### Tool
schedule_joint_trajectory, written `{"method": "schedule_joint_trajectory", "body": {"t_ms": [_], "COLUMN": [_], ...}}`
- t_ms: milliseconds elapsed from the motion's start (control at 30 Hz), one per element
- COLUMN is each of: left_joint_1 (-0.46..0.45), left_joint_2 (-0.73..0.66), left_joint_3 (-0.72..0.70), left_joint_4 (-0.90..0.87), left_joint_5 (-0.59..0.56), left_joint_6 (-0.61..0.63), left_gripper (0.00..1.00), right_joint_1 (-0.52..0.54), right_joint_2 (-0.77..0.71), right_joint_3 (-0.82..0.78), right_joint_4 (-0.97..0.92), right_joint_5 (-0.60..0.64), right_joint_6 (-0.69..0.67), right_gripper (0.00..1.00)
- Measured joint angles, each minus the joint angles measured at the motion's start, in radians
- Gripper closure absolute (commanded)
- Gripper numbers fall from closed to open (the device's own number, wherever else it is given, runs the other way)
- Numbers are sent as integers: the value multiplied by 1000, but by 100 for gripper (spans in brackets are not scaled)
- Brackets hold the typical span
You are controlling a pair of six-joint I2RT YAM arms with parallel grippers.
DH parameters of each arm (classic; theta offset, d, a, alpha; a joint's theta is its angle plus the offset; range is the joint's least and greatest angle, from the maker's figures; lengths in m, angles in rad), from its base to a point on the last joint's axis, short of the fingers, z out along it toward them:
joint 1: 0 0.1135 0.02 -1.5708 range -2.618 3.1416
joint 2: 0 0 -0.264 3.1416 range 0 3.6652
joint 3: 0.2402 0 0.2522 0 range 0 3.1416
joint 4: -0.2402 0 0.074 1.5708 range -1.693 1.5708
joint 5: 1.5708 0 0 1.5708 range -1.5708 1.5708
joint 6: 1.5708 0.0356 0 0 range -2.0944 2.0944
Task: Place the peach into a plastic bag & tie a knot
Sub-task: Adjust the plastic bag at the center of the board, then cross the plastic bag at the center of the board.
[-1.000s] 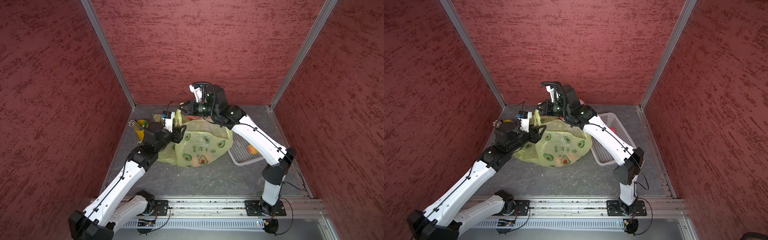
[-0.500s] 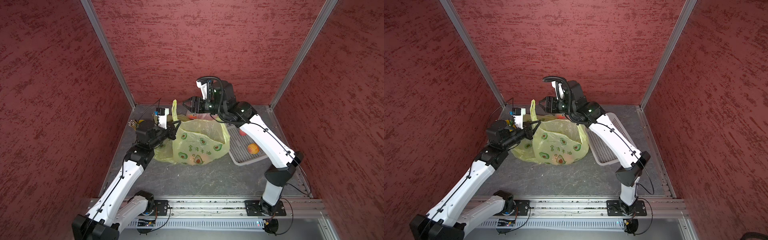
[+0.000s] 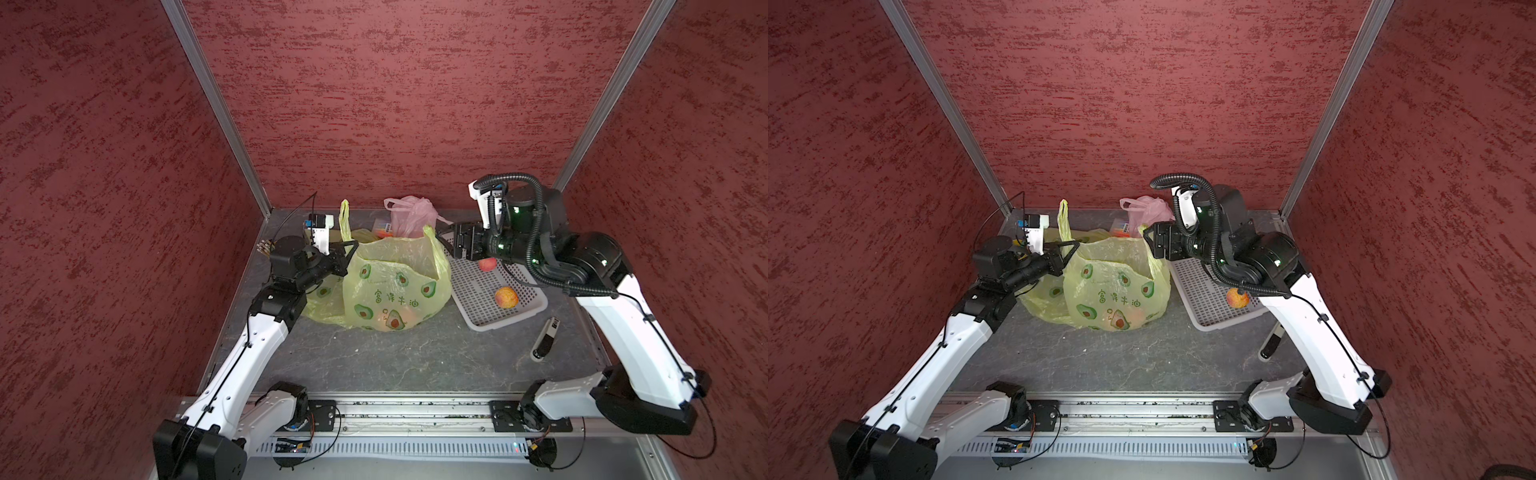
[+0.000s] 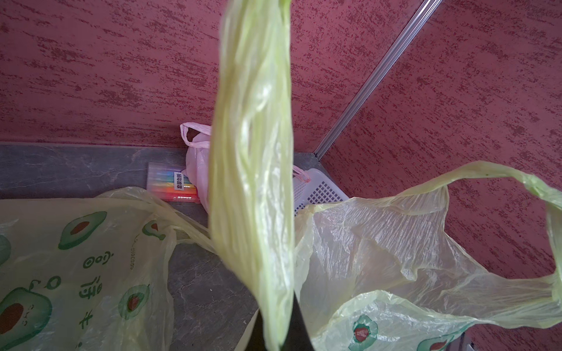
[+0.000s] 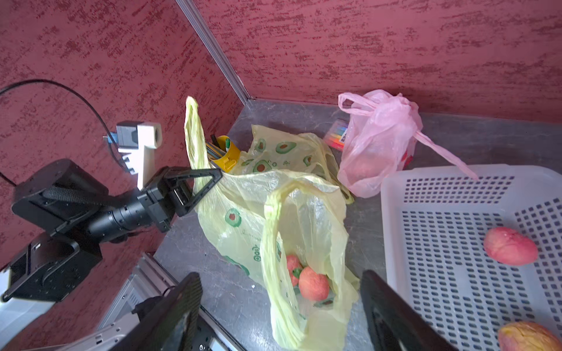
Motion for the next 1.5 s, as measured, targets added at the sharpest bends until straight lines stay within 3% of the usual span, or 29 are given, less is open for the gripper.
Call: {"method": "schedule_joint_trajectory", "body": {"t_ms": [400,500,700,867,1000,1100,1233,1367,1433,1500], "left_joint_1": [2,2,2,3,2,2,2,0,1,3], "left_joint_2": [-5,-9,-17,-40,-76,-98,-110,-109,-99,-71], "left_joint_3": [0,0,0,0,3,18,58,91,97,103], "left_joint_4": [-2,-2,-9,-48,-104,-163,-241,-286,-296,-300], "left_joint_5": [12,23,37,53,73,95,153,200,212,218], "left_joint_6": [0,0,0,2,18,33,48,54,53,43], "left_gripper": [100,100,100,100,100,100,100,100,100,100], "right_joint_1": [0,0,0,0,0,0,0,0,0,0], "right_joint_2": [116,148,174,149,93,51,53,154,204,238], "right_joint_3": [-26,-25,-23,-32,-77,-102,-61,61,68,32], "right_joint_4": [23,29,48,112,175,218,227,182,165,156], "right_joint_5": [-70,-66,8,106,174,179,111,58,42,35], "right_joint_6": [-36,-44,-69,-108,-149,-192,-202,-162,-142,-123], "right_gripper": [32,44,81,94,97,91,83,82,73,55]}}
